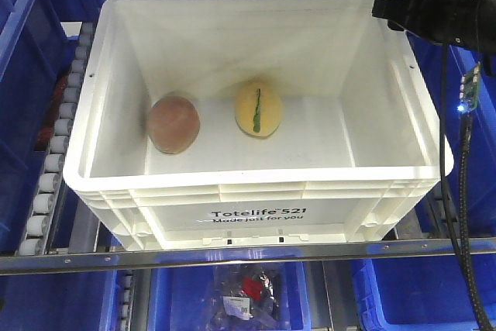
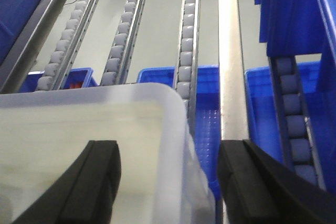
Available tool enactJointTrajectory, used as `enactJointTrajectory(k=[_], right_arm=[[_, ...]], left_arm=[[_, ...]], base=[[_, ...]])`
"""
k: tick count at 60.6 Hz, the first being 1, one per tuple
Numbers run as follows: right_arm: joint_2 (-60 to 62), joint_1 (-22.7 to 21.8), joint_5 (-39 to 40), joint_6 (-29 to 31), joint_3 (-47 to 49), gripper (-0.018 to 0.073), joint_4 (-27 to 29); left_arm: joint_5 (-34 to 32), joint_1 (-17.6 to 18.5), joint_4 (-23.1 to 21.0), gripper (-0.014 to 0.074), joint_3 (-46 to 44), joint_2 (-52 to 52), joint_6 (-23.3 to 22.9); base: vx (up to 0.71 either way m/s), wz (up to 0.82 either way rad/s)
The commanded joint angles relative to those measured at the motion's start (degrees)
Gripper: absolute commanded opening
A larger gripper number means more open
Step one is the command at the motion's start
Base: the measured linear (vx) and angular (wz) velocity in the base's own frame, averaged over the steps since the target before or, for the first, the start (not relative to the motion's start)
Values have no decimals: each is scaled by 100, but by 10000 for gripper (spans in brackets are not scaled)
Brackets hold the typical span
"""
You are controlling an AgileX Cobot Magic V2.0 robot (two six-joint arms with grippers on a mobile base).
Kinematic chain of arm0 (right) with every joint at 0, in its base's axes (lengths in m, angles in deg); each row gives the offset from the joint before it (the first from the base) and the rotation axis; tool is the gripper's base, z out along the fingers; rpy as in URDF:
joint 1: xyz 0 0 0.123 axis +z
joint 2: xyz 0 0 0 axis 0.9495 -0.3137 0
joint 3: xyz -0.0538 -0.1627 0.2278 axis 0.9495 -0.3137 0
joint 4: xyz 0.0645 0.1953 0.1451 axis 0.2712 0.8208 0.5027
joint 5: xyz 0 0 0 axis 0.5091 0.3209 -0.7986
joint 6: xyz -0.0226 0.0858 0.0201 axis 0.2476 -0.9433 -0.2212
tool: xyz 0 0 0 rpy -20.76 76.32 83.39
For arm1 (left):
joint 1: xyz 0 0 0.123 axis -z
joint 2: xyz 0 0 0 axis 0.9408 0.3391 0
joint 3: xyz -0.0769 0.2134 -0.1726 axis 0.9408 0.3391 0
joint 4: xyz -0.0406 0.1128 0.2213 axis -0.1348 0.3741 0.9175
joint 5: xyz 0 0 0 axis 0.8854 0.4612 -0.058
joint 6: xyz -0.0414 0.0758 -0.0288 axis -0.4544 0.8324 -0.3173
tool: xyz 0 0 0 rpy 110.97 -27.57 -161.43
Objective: Place moving items into box and shelve
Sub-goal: 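Open the right gripper and pull it away from the crate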
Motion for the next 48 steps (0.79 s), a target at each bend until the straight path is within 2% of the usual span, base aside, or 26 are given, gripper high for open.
enactJointTrajectory(k=[1, 7, 14, 30, 42, 48], right_arm=[[311, -123, 529, 37, 213, 474, -156], [506, -383, 536, 37, 85, 467, -249], [882, -688, 641, -56, -512, 461, -382], [2248, -824, 832, -694, -1959, 417, -1737], [3764, -824, 999, -1668, -2897, 388, -3057], [4518, -824, 1062, -1961, -3343, 388, -3342]], left_arm=[[-466, -11, -43, -6, 118, -48, -14], [-466, -11, -43, -6, 118, -48, -14], [-466, -11, -43, -6, 118, -48, -14], [-466, -11, -43, -6, 118, -48, -14], [-466, -11, -43, -6, 118, -48, -14], [-466, -11, -43, -6, 118, -48, -14]], base=[[0, 0], [0, 0], [0, 0], [0, 0], [0, 0], [0, 0]])
